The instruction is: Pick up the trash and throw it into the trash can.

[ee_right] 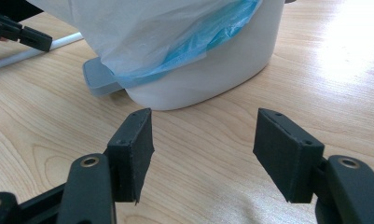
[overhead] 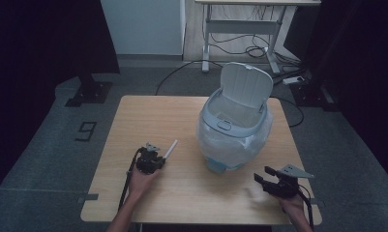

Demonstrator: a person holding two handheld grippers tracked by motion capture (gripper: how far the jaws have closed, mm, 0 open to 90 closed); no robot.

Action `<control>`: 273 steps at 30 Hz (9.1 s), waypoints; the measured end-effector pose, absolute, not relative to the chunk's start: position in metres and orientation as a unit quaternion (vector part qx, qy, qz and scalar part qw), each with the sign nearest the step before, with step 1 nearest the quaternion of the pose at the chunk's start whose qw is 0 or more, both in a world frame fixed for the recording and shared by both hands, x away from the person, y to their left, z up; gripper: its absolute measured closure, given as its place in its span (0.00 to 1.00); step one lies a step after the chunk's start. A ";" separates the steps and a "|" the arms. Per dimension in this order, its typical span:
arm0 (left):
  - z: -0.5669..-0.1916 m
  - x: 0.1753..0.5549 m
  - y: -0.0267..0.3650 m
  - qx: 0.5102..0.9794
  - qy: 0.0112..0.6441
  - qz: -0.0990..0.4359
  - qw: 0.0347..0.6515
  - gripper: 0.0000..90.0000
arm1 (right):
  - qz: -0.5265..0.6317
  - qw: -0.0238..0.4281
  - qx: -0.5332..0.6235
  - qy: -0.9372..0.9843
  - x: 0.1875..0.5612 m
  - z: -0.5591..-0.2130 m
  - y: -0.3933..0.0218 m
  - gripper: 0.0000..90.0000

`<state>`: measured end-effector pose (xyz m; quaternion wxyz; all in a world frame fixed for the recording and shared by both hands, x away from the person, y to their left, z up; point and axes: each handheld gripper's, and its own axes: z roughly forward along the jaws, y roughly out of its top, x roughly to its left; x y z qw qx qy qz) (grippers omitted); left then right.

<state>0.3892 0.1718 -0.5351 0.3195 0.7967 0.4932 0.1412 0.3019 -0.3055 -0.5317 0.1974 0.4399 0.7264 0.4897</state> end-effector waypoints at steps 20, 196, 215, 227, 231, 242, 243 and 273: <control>-0.499 0.369 0.193 0.755 0.476 0.141 0.429 0.89 | 0.479 0.200 0.439 0.733 0.303 -0.534 -0.305 0.41; -0.263 0.434 0.043 0.748 0.286 0.144 0.582 0.89 | 0.452 0.175 0.474 0.735 0.310 -0.552 -0.319 0.41; -0.259 0.459 0.008 0.752 0.289 0.135 0.576 0.89 | 0.455 0.174 0.475 0.733 0.309 -0.552 -0.321 0.41; -0.259 0.468 -0.005 0.754 0.295 0.138 0.570 0.89 | 0.454 0.176 0.474 0.734 0.309 -0.552 -0.321 0.41; -0.258 0.470 -0.011 0.759 0.294 0.143 0.562 0.89 | 0.454 0.176 0.475 0.733 0.309 -0.552 -0.321 0.41; -0.262 0.474 -0.022 0.774 0.290 0.151 0.542 0.89 | 0.455 0.176 0.475 0.733 0.309 -0.552 -0.323 0.41; -0.262 0.474 -0.023 0.775 0.290 0.150 0.542 0.88 | 0.455 0.176 0.475 0.732 0.309 -0.552 -0.323 0.41; -0.286 0.421 0.049 0.776 0.259 0.137 0.558 0.30 | 0.451 0.178 0.471 0.737 0.309 -0.551 -0.319 0.41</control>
